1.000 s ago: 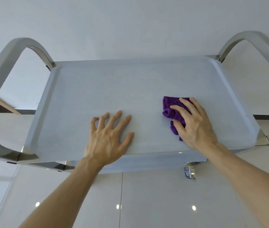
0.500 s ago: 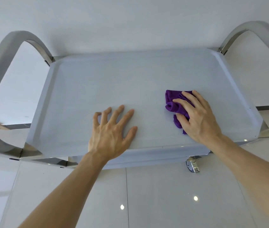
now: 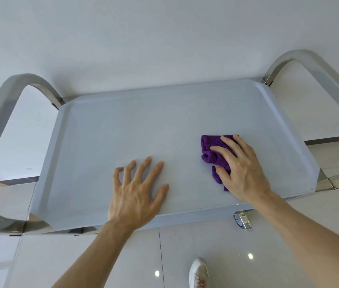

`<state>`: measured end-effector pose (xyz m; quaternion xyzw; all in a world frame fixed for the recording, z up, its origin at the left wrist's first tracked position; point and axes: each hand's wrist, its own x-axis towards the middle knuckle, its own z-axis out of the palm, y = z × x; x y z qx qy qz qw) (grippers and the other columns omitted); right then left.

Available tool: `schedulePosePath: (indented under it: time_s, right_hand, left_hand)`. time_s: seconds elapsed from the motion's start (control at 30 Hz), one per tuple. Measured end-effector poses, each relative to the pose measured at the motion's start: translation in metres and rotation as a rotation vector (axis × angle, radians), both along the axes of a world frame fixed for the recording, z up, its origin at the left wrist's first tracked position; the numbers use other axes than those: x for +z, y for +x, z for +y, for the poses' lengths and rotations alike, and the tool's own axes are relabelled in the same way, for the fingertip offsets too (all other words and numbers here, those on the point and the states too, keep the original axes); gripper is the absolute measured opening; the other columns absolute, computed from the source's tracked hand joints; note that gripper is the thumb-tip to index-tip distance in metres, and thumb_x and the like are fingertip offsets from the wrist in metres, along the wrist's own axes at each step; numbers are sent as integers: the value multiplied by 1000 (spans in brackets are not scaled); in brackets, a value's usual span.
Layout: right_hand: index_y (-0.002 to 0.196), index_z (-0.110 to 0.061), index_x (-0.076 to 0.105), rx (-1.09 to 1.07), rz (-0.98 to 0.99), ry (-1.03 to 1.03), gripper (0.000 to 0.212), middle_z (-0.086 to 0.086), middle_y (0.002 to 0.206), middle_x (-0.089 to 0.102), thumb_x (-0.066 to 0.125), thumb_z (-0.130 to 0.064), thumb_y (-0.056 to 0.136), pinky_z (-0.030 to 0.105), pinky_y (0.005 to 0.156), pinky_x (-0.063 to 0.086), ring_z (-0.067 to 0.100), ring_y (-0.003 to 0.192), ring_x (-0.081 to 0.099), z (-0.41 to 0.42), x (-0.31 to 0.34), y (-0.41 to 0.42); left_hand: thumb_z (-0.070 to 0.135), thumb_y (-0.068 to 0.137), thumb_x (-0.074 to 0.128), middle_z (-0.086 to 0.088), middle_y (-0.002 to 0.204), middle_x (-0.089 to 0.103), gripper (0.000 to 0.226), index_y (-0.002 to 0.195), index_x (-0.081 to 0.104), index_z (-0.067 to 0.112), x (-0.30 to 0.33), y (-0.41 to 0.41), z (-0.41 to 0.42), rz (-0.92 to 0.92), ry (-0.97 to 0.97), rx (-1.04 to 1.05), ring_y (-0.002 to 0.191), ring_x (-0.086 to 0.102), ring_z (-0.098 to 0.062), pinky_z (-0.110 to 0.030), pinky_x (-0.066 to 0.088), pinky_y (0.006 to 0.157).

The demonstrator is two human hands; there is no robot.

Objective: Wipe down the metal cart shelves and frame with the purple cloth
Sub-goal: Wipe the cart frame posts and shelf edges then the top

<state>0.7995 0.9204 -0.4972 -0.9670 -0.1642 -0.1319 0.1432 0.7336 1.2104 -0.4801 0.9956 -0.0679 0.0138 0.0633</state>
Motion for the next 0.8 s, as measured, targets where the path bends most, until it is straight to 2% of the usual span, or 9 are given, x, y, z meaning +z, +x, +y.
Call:
schedulePosePath:
  time_s: [0.13, 0.23, 0.37, 0.4, 0.47, 0.53, 0.63, 0.7, 0.8]
  right_hand:
    - [131, -20, 59, 2, 65, 1, 45, 6, 146, 49, 49, -35, 90, 54, 110, 36, 35, 143, 33, 0, 7, 0]
    - [131, -16, 60, 22, 169, 29, 41, 8, 148, 49, 64, -23, 90, 56, 110, 35, 39, 144, 32, 2, 17, 0]
    - [133, -22, 58, -28, 474, 237, 38, -2, 152, 44, 61, -15, 96, 36, 117, 29, 23, 150, 23, 3, 50, 7]
    - [130, -29, 59, -67, 545, 358, 36, -4, 147, 51, 59, -14, 97, 26, 110, 35, 17, 145, 33, 4, 63, 7]
    - [114, -49, 60, -74, 612, 614, 43, -5, 122, 66, 57, -9, 97, 16, 85, 50, 10, 112, 64, 11, 96, 4]
    - [111, -51, 60, -50, 668, 801, 47, -4, 110, 66, 55, -6, 97, 30, 72, 60, 14, 87, 71, 20, 127, -6]
    - [122, -48, 59, 66, 608, 844, 50, -24, 128, 56, 60, -6, 95, 38, 83, 60, 10, 113, 65, 35, 161, -27]
    - [126, -45, 58, 133, 562, 805, 52, -36, 138, 46, 65, -6, 92, 37, 95, 55, 2, 135, 46, 47, 178, -35]
    - [128, -47, 56, 238, 542, 755, 58, -46, 138, 37, 69, -6, 89, 25, 103, 48, -2, 138, 40, 66, 207, -43]
  left_hand:
    - [64, 92, 35, 2, 149, 45, 59, 143, 46, 37, 10, 1, -1, 48, -60, 25, 132, 42, -32, -51, 26, 110]
    - [68, 89, 40, 11, 154, 36, 58, 144, 39, 46, 22, 7, 0, 161, -88, 67, 138, 33, -25, -43, 18, 115]
    - [47, 93, 54, 14, 149, 40, 47, 139, 47, 41, 51, 22, -6, 339, -209, 123, 133, 36, -17, -33, 28, 110]
    - [39, 95, 55, 11, 142, 49, 40, 135, 52, 36, 63, 25, -9, 380, -333, 168, 126, 45, -15, -28, 36, 104]
    - [32, 97, 55, 10, 121, 62, 28, 124, 60, 32, 92, 27, -18, 455, -647, 297, 102, 62, -6, -15, 46, 83]
    - [35, 97, 54, 11, 108, 68, 20, 115, 63, 35, 118, 23, -28, 544, -888, 389, 86, 67, 0, -16, 52, 78]
    - [50, 95, 52, 10, 104, 73, 29, 110, 69, 31, 154, 7, -41, 629, -1164, 472, 90, 71, -7, -36, 54, 93]
    - [59, 94, 48, 7, 108, 73, 44, 111, 72, 26, 175, 0, -44, 656, -1339, 502, 97, 71, -15, -37, 54, 94]
    - [56, 99, 41, -4, 112, 72, 48, 113, 72, 21, 206, -5, -43, 656, -1460, 477, 103, 68, -25, -37, 52, 95]
